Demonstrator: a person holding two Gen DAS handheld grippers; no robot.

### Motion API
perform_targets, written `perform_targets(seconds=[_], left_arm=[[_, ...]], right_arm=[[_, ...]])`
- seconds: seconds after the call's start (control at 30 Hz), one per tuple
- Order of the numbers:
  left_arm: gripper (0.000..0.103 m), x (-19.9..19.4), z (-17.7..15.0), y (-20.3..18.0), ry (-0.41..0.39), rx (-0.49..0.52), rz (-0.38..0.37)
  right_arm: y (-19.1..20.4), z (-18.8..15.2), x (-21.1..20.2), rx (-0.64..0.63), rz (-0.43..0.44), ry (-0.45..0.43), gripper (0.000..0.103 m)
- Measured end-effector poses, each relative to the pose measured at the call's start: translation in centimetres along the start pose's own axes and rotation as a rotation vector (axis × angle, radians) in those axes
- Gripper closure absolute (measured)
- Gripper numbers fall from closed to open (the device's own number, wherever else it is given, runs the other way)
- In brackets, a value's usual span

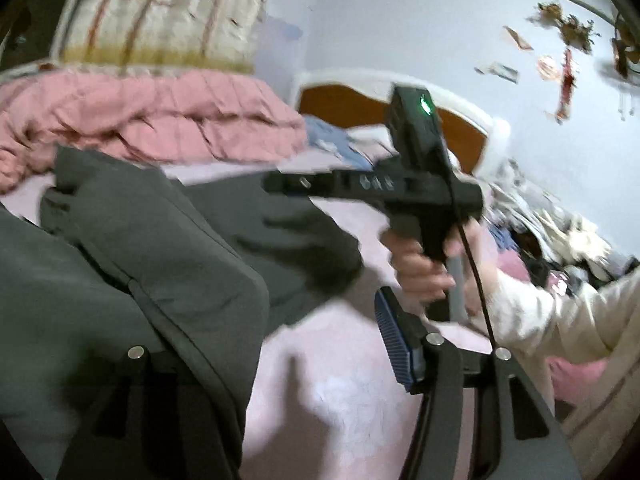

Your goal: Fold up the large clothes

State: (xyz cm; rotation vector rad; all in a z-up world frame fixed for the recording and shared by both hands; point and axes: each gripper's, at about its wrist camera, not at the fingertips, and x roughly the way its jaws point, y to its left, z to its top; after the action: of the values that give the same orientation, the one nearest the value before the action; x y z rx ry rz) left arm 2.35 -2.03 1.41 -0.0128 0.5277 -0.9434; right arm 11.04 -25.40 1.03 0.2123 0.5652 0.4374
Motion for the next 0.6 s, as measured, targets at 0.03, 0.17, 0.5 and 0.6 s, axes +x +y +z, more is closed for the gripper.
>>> perform_targets(seconds=[0.03,0.17,0.5,0.6], left_arm=[[0.048,0.4,0.2,0.0,-0.006,-0.009,0.024],[0.040,0.5,0.5,1.6,-0.038,-0.135,0.124],[0.023,0.7,1.0,4.3,-0.016,-0.418,0.307],[0.037,1.5,-0.1,5.1,-0.001,-0.458,0.433]], right_arm=[[0.0,0.1,-0.4,-0.002,-0.005,-0.008,0.050],[0.8,0.6,-2.1,-0.014,0.010,-0.024,0.050],[2.6,0.9,-4.1,-0.066,0.029,-0.054,0.049],[2.9,0.9,-3.9,-0.070,0.029,-0.039,0.049]])
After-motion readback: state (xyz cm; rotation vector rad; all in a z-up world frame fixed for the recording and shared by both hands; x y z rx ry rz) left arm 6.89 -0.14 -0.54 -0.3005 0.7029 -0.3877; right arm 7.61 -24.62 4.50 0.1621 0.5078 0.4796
